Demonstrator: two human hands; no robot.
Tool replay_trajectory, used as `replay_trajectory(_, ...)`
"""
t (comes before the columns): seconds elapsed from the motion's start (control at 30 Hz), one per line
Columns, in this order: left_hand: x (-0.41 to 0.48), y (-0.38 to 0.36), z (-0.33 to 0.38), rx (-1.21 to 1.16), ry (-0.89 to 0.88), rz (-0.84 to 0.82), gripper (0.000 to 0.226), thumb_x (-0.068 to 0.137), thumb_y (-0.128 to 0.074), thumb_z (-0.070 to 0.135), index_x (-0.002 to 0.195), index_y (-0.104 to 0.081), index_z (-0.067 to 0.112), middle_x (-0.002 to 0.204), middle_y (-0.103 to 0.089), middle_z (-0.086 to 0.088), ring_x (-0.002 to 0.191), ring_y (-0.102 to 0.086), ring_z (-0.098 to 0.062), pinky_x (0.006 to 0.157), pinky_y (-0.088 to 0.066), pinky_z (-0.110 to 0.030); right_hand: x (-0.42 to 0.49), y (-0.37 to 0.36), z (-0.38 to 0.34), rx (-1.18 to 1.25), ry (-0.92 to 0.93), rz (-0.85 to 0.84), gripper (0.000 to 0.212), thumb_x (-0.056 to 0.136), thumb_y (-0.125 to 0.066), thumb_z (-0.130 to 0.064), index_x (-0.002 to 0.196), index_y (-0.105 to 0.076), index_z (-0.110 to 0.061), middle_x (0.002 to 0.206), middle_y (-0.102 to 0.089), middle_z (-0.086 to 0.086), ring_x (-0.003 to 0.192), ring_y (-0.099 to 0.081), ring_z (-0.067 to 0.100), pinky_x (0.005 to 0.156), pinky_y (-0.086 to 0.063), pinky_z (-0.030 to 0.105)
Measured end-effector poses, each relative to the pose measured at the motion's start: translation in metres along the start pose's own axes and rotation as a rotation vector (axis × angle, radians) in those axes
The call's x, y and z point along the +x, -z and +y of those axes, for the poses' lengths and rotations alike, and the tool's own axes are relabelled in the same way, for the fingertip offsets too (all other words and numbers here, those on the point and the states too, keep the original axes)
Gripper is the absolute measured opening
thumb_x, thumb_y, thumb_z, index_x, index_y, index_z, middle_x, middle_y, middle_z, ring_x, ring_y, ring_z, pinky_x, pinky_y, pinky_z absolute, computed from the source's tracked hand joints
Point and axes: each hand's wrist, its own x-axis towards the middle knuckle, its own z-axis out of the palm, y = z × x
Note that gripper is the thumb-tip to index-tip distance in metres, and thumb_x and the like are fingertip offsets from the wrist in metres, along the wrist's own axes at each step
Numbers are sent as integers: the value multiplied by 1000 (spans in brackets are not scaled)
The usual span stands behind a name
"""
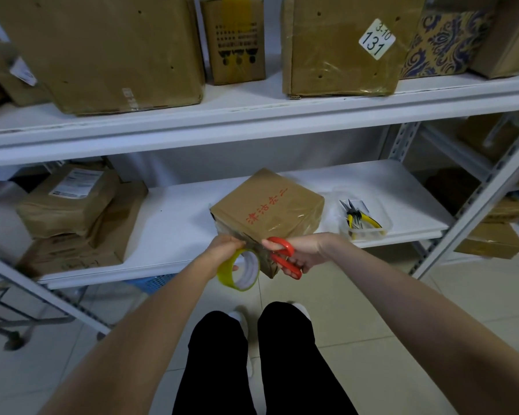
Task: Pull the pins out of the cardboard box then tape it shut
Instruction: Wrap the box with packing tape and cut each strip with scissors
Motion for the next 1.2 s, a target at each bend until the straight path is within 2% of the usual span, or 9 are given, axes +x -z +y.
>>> replay_trajectory(0.17,-2,3,-2,5,7,-36,32,87,-64,26,116,-60,13,114,-62,-7,104,-57,-21,62,-50,-29,7,-9,-3,-16,23,78,72,59,-44,-92,65,-45,-21,63,-50,0,57,-42,15,61,-27,29)
replay_trajectory(0.33,3,6,-2,118,-59,7,17,86,-64,23,100,-60,16,96,-60,-2,98,-56,-21,63,-51,-33,7,-9,0,-74,121,168,67,64,-48,-86,73,-47,-20,59,-46,1,49,-39,11,48,-20,24)
replay_trajectory(0.43,7,13,-1,492,-167,78,9,82,-58,18,74,-59,17,84,-62,-5,89,-59,-24,78,-51,-38,6,-5,2,-79,153,185,55,80,-51,-73,67,-48,-20,55,-45,-2,48,-39,11,48,-19,24)
replay_trajectory(0.6,3,9,8,1078,-278,258,16,77,-51,14,86,-64,17,95,-65,-3,88,-60,-23,65,-44,-26,5,1,-1,-158,144,182,60,77,-52,-77,68,-47,-17,56,-45,3,49,-39,13,46,-21,22)
replay_trajectory(0.73,1,5,14,1351,-349,409,23,86,-53,18,108,-61,17,116,-52,-7,91,-61,-26,66,-41,-28,4,8,-5,-149,36,129,59,79,-46,-77,66,-45,-19,56,-46,1,47,-41,12,49,-23,23)
replay_trajectory(0.93,5,15,9,1310,-445,307,17,84,-50,15,101,-52,17,101,-63,-4,90,-61,-27,68,-45,-31,0,19,2,-247,-225,-51,56,71,-58,-74,75,-49,-19,71,-52,0,65,-51,16,75,-38,29)
replay_trajectory(1.03,10,20,8,1238,-452,275,10,83,-51,19,91,-45,21,97,-63,-1,91,-60,-26,70,-49,-32,-13,36,17,-270,-361,-42,47,65,-73,-61,73,-52,-20,71,-51,-1,67,-48,16,70,-38,24)
replay_trajectory(1.13,12,20,9,1215,-453,260,10,81,-52,20,89,-46,22,99,-64,1,92,-60,-24,71,-51,-32,-36,53,29,-320,-518,69,37,77,-70,-51,70,-52,-19,56,-50,-5,56,-50,12,59,-37,22)
replay_trajectory(1.2,14,20,10,1213,-443,249,12,80,-52,19,91,-49,22,112,-64,3,90,-60,-23,68,-49,-31,-45,59,35,-355,-556,205,40,77,-70,-53,72,-53,-18,60,-51,-3,56,-49,13,59,-36,24)
